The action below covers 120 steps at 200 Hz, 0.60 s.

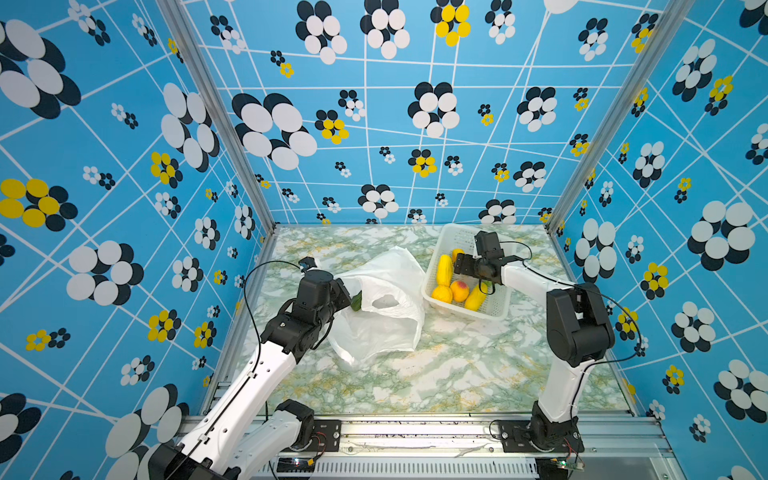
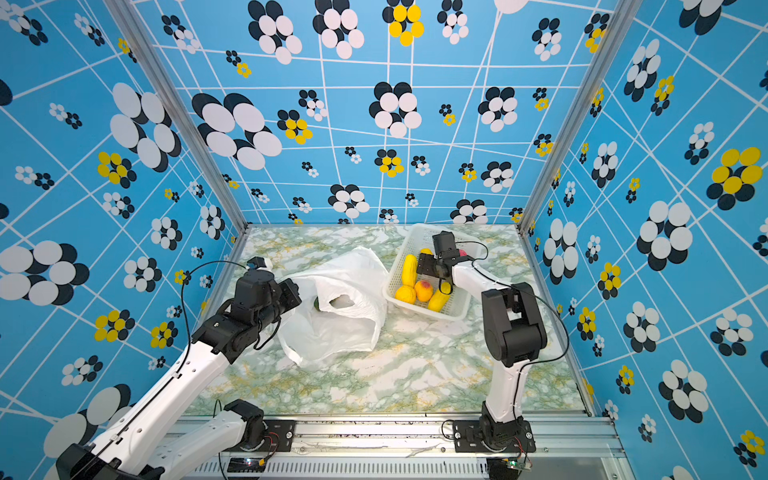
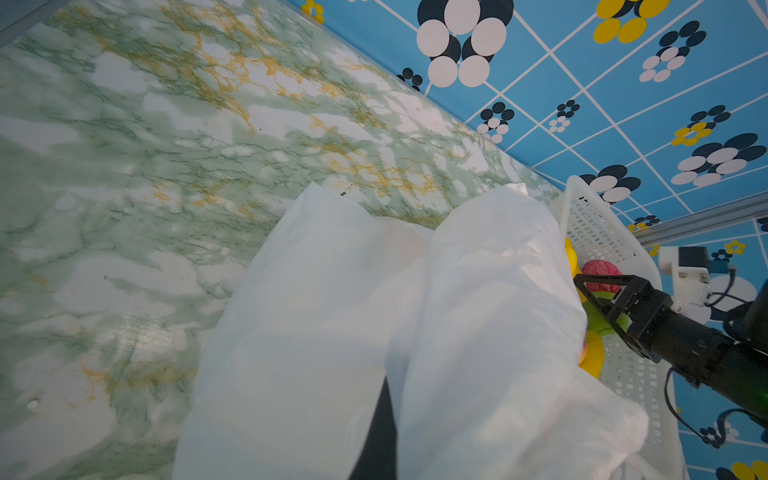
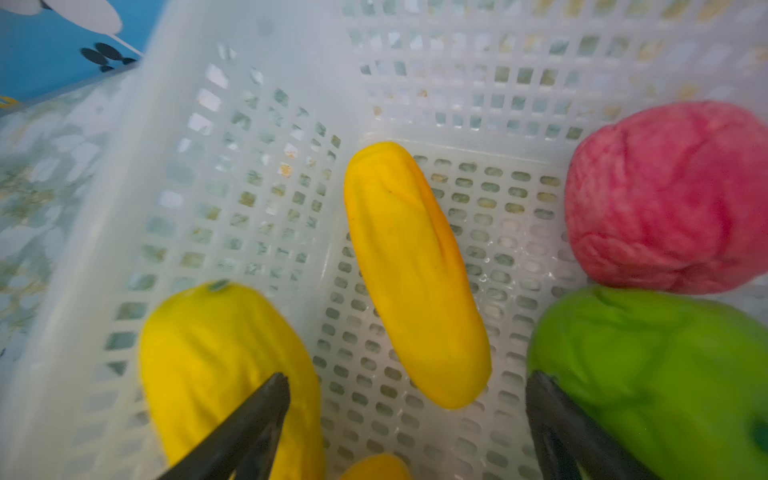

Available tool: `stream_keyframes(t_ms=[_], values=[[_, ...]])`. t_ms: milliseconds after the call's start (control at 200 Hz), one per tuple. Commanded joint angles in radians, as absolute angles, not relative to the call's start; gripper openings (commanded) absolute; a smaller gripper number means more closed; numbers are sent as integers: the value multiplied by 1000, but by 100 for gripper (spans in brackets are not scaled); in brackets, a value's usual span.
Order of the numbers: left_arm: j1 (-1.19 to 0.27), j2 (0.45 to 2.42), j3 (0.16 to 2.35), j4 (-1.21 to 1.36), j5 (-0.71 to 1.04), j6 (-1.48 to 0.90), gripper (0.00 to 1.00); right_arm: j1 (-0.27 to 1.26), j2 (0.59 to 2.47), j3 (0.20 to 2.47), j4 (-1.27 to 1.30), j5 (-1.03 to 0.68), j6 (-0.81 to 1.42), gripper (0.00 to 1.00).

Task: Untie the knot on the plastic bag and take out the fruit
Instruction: 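Move the right gripper back over the bag and lower it inside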

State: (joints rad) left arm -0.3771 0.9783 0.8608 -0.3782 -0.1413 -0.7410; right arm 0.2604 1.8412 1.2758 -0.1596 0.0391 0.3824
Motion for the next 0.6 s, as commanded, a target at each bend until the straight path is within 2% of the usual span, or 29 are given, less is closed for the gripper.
stream_keyframes(t_ms=[0, 205, 405, 595], values=[[-367, 1011, 875, -352, -120, -740, 0, 260, 1694, 1171, -80, 29, 380, 93], [-365, 1007, 845, -295, -130, -743, 0, 337, 1435, 883, 234, -28, 357, 91], [-360, 1021, 876, -323, -134, -737, 0, 563, 1265, 748, 415, -39, 182, 73], [-358, 1034, 868, -314, -123, -738, 0, 769, 1227, 632, 599, -94, -21, 67]])
